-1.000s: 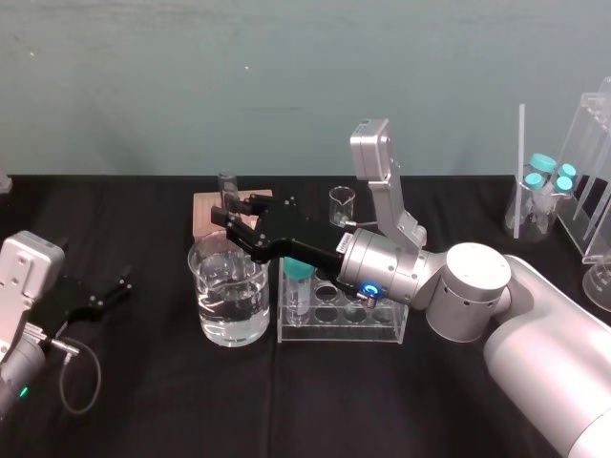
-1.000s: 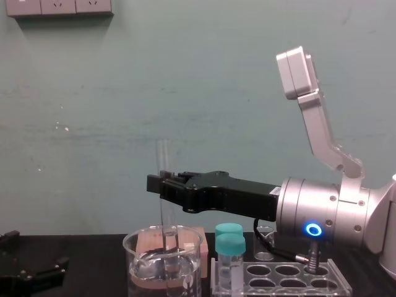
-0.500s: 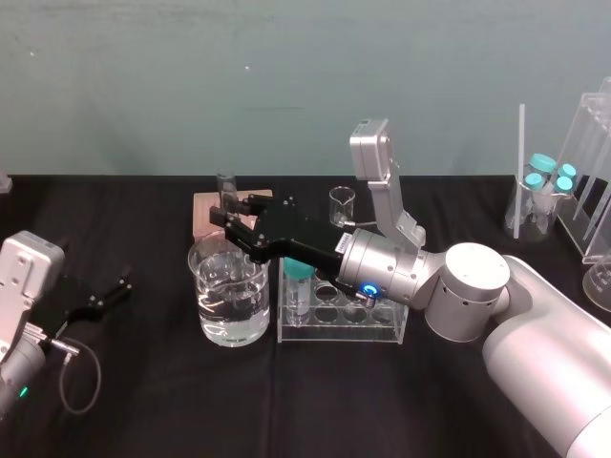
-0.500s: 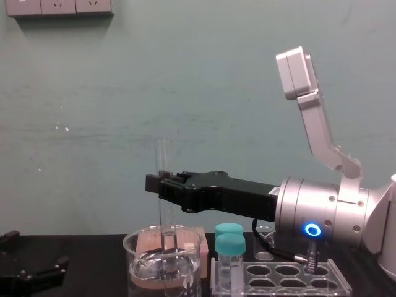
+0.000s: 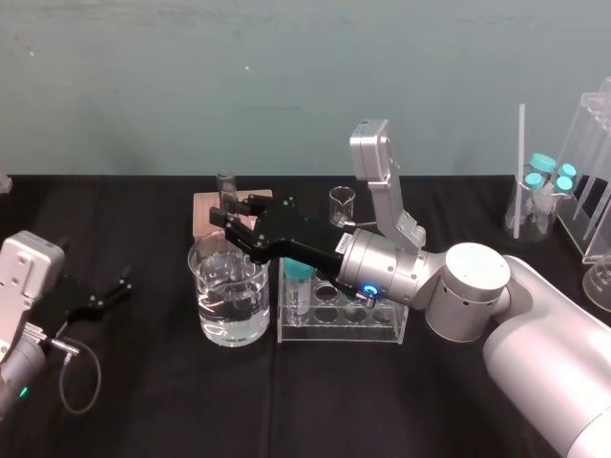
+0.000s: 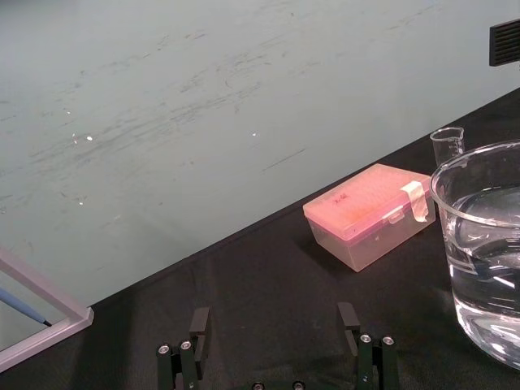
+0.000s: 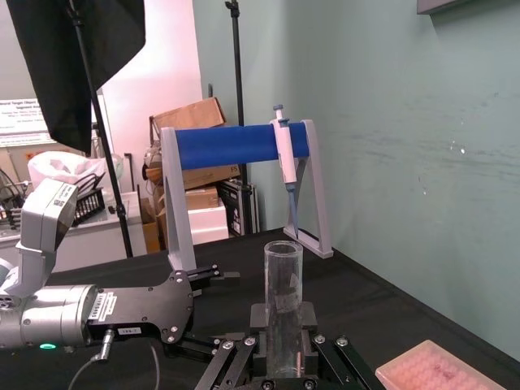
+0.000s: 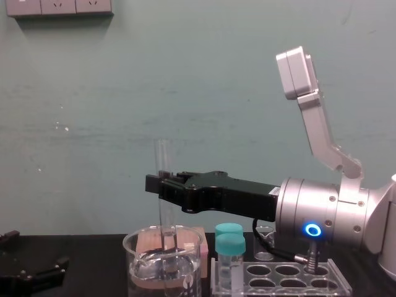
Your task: Hold the test tube with one hand and immerse one end into the beaker, then return it to the test tube rack.
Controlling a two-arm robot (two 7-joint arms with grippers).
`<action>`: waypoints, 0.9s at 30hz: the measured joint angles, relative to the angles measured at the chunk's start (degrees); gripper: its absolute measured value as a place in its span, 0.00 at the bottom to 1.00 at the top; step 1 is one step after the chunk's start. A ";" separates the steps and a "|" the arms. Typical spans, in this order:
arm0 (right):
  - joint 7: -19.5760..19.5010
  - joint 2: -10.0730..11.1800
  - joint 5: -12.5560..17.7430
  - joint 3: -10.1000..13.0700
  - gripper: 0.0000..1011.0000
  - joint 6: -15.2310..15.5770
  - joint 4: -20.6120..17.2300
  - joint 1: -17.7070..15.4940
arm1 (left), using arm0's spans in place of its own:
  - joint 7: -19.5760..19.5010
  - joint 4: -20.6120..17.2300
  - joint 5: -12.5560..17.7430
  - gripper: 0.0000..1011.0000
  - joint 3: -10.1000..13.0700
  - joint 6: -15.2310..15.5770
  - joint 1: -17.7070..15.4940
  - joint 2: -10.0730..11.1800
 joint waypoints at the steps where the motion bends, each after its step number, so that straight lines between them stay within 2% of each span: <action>1: -0.01 0.01 -0.01 0.00 0.22 0.00 -0.05 -0.02 | 0.00 0.00 0.00 0.99 0.00 0.00 0.00 0.00; 16: -0.13 0.07 -0.10 0.05 0.22 -0.26 -0.42 -0.09 | 0.00 0.00 0.00 0.99 0.00 0.00 0.00 0.00; 27: -0.94 0.89 0.24 1.47 0.22 -2.20 -4.83 -0.02 | 0.00 0.00 0.00 0.99 0.00 0.00 0.00 0.00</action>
